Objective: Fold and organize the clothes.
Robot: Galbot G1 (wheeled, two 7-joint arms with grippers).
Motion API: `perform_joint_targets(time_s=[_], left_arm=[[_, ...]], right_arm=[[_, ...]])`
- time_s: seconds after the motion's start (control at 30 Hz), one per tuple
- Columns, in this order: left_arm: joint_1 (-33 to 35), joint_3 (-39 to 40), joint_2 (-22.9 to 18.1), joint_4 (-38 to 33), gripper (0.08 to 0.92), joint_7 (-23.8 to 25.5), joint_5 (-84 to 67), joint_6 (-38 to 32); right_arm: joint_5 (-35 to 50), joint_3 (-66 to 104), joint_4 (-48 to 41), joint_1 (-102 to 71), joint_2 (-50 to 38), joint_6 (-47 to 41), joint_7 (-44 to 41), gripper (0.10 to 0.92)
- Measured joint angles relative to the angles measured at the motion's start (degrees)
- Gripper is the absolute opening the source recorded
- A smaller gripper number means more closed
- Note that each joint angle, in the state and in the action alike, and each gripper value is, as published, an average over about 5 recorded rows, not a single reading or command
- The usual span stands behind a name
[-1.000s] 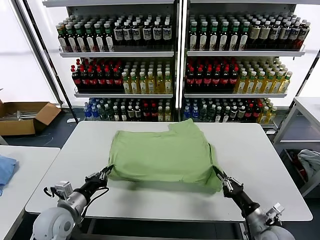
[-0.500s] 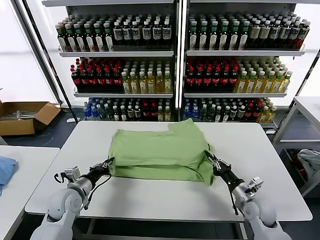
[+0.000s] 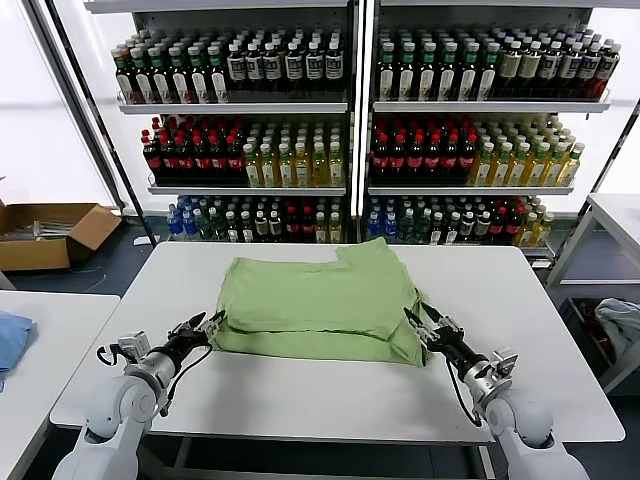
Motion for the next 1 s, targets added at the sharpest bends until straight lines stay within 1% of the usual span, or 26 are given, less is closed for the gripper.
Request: perform_joint_targets(time_s=[0.1, 0.2, 0.27, 0.63, 1.0], left_arm=[[1.58, -0.03, -0.06, -1.4, 0.743, -0.02, 0.5, -0.26], [3.19, 0.09, -0.19, -2.14, 0.803, -0.07, 1.33, -0.56], [4.01, 0.26, -0.3, -2.36, 0.818, -0.14, 1.91, -0.74], [6.38, 0.09, -0.59, -4.73, 0.823, -0.3, 3.2, -1.42], [7.02, 0.69, 0.04, -5.8, 0.823, -0.3, 3.56, -1.58]], right_arm=[[-1.24, 0.82, 2.21, -2.15, -0.05, -0.98, 1.48, 0.803], [-2.66, 1.23, 4.23, -4.27, 0.15, -2.17, 2.96, 0.82], [-3.53, 1.36, 5.32, -5.45, 0.39, -2.85, 3.78, 0.822], [-5.83, 2.18, 9.62, -8.41, 1.02, -4.8, 5.76, 0.823], [-7.04, 2.5, 10.37, -9.54, 2.04, -5.27, 6.25, 0.823]])
